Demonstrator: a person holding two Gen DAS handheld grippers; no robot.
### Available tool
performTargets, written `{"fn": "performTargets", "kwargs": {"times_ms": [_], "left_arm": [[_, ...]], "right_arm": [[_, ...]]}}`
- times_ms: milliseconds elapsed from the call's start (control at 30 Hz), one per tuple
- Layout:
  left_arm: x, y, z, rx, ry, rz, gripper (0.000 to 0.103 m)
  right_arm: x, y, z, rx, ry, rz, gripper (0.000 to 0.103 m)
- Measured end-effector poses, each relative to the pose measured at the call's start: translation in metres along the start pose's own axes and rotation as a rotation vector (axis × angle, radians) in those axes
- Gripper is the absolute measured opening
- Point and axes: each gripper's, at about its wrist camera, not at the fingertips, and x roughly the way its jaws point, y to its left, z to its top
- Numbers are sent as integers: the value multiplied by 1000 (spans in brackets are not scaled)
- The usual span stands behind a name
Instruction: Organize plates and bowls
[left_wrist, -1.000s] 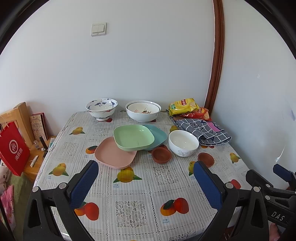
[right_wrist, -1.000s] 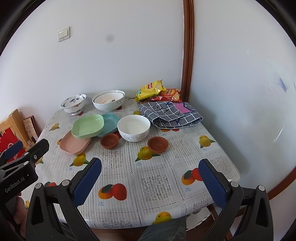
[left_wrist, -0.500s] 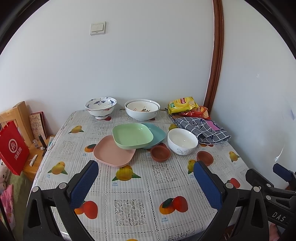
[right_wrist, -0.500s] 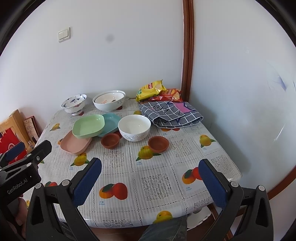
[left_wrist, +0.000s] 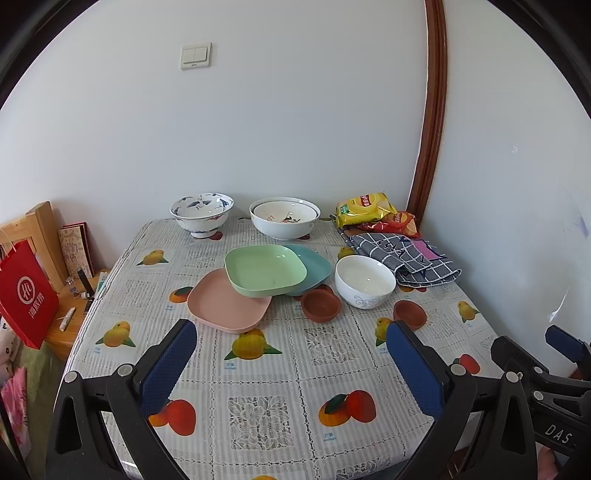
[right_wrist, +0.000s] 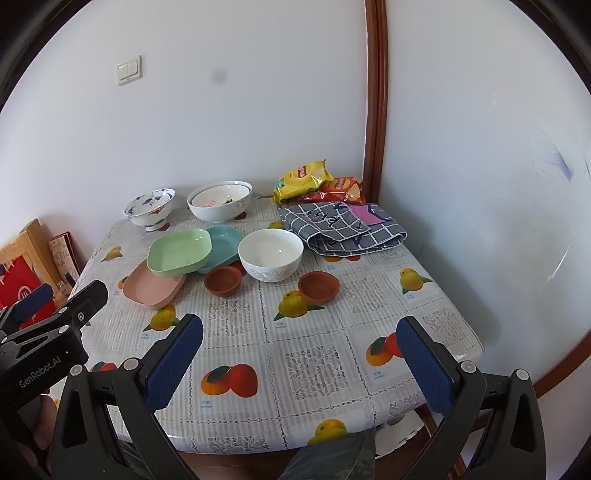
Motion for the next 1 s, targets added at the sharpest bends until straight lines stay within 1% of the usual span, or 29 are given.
{"fn": "performTargets", "kwargs": {"times_ms": [667,1000], "left_arm": [[2,0,0,12,0,-3,103],[12,-4,3,29,11,-10,103]], "right_arm": [[-3,3,0,-6,-10,-2,103],[7,4,5,-4,6,17,103]]}}
